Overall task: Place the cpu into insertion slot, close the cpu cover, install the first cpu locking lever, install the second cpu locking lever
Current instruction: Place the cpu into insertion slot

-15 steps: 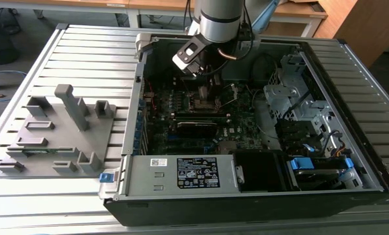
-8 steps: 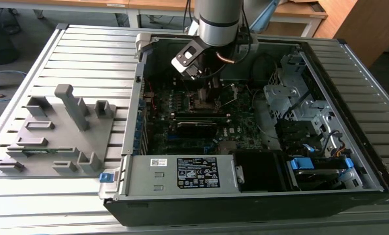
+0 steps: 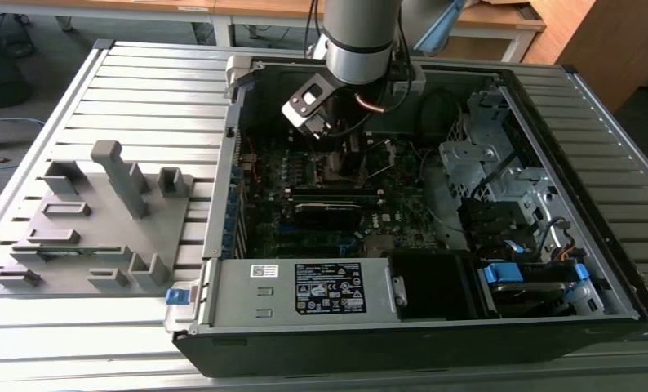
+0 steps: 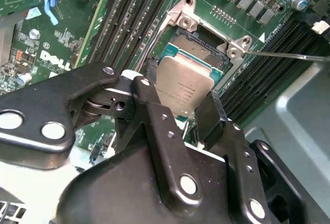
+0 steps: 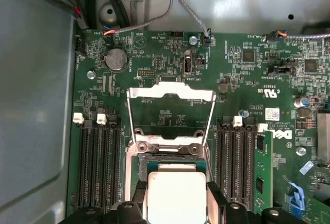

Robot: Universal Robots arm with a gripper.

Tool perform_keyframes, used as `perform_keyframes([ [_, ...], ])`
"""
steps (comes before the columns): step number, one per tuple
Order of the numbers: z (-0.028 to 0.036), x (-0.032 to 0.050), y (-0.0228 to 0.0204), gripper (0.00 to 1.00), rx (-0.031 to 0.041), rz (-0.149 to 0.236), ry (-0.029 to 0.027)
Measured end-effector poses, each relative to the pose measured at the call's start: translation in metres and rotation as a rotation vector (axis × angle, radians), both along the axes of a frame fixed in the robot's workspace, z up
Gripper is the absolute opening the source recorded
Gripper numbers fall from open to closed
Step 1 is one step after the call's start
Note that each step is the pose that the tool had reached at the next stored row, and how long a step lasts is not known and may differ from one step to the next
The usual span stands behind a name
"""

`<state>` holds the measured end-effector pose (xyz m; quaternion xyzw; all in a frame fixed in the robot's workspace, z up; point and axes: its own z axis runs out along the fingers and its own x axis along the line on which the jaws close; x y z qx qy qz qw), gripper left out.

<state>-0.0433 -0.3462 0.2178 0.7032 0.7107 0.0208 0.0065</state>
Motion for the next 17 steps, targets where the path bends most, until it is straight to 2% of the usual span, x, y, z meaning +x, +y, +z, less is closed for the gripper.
perform_keyframes([
  [11, -0.0023, -0.0015, 0.0015, 0.54, 0.0, -0.007, -0.0001],
  [14, -0.0037, -0.0023, 0.0036, 0.54, -0.0001, -0.008, 0.0],
  [17, -0.0048, -0.0028, 0.0082, 0.54, 0.0, -0.008, -0.0001],
])
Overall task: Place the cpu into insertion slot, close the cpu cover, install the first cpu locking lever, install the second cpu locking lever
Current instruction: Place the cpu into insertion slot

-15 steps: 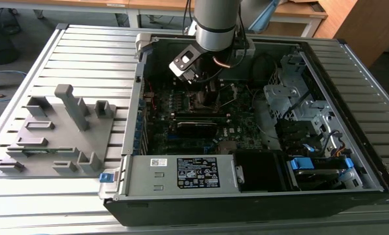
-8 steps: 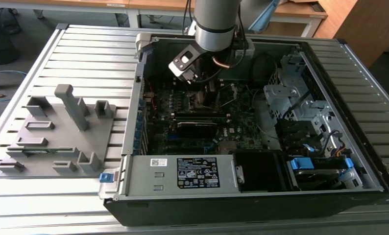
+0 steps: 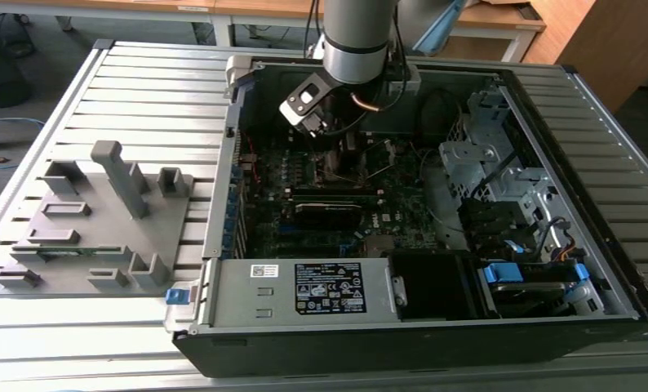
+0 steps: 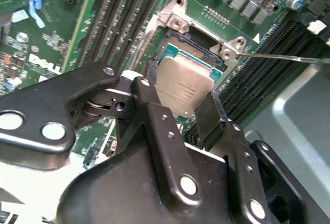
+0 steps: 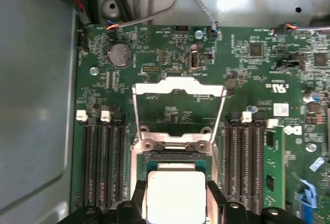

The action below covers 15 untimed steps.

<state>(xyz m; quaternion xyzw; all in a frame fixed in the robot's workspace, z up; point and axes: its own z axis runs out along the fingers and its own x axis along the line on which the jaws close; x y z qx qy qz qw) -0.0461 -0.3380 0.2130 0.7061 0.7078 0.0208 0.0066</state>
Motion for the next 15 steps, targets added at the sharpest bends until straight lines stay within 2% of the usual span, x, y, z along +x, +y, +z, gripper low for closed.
perform_keyframes([
  [3, -0.0019, -0.0003, 0.0022, 0.54, 0.0001, 0.0, 0.0001],
  [8, -0.0056, -0.0005, 0.0022, 0.54, 0.0001, -0.001, 0.0001],
  [15, -0.0084, -0.0007, -0.0003, 0.54, 0.0, -0.001, 0.0001],
])
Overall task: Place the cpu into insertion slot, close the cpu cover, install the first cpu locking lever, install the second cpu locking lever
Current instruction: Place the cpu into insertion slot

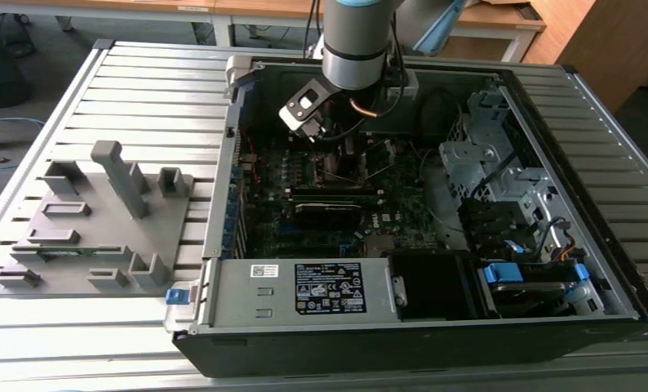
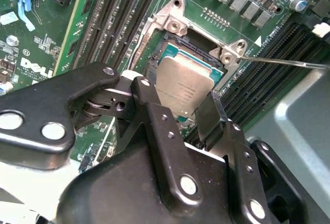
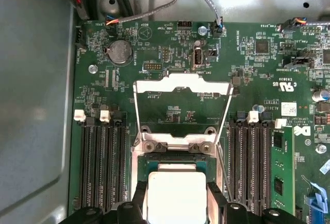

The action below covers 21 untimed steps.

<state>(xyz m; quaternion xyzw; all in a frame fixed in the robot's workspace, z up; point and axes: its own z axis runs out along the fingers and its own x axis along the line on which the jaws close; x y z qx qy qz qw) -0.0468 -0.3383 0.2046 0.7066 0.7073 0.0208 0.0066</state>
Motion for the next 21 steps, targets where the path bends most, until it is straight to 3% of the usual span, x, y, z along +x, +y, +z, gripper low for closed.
perform_keyframes([
  [7, -0.002, -0.0001, -0.0001, 0.54, -0.0002, -0.026, 0.0001],
  [21, -0.0054, -0.0002, -0.0024, 0.54, 0.0014, -0.002, 0.0],
])
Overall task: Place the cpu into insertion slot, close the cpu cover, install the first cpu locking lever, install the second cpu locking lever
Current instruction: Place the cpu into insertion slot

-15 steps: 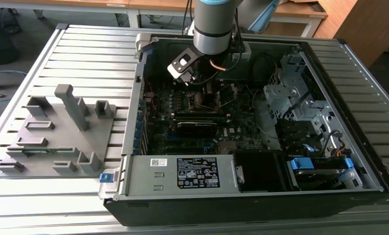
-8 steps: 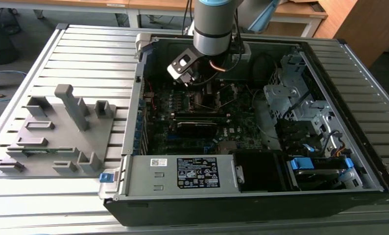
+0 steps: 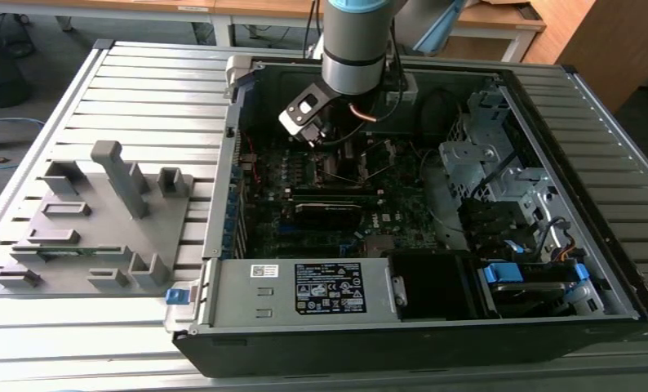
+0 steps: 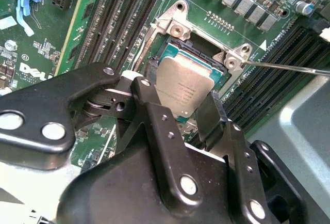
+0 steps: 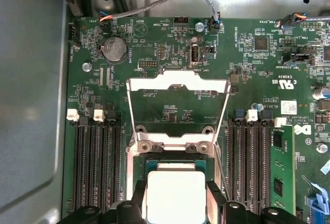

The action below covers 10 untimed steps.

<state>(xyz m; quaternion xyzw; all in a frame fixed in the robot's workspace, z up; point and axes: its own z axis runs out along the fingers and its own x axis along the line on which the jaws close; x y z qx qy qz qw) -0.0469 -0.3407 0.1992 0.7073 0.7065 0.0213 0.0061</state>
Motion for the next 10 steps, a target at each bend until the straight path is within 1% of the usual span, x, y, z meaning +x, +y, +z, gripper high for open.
perform_keyframes([
  [7, -0.002, -0.0002, 0.001, 0.54, 0.0007, 0.005, 0.0001],
  [10, -0.0038, -0.0006, 0.0014, 0.54, 0.001, 0.006, -0.0001],
])
